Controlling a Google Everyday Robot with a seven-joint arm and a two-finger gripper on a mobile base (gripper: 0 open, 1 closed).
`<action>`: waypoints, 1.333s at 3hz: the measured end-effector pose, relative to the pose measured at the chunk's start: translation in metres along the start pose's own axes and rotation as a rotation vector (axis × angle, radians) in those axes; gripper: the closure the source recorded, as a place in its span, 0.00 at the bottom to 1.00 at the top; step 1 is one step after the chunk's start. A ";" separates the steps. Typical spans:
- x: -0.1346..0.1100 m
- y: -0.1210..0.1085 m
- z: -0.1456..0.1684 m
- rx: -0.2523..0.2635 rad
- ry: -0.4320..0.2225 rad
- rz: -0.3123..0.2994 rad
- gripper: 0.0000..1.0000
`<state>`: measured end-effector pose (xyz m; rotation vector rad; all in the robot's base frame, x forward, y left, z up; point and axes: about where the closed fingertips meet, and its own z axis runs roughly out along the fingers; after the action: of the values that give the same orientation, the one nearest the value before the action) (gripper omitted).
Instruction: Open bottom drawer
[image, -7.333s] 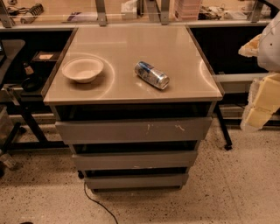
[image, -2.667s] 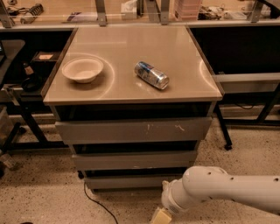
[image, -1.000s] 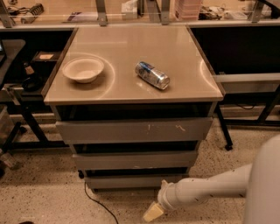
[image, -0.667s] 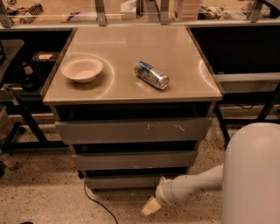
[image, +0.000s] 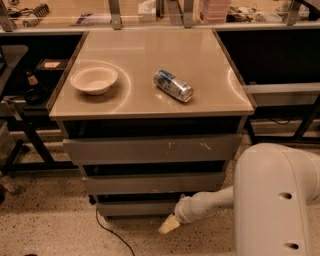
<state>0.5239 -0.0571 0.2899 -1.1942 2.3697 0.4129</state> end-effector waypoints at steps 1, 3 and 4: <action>0.003 0.004 0.005 0.001 -0.002 0.009 0.00; 0.029 -0.014 0.044 0.119 0.016 0.062 0.00; 0.029 -0.018 0.057 0.126 0.008 0.064 0.00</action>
Offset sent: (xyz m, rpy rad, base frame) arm -0.0093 0.0051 -0.0640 -0.0321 -0.0121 -0.1154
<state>0.5381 -0.0610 0.2248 -1.0676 2.4069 0.2747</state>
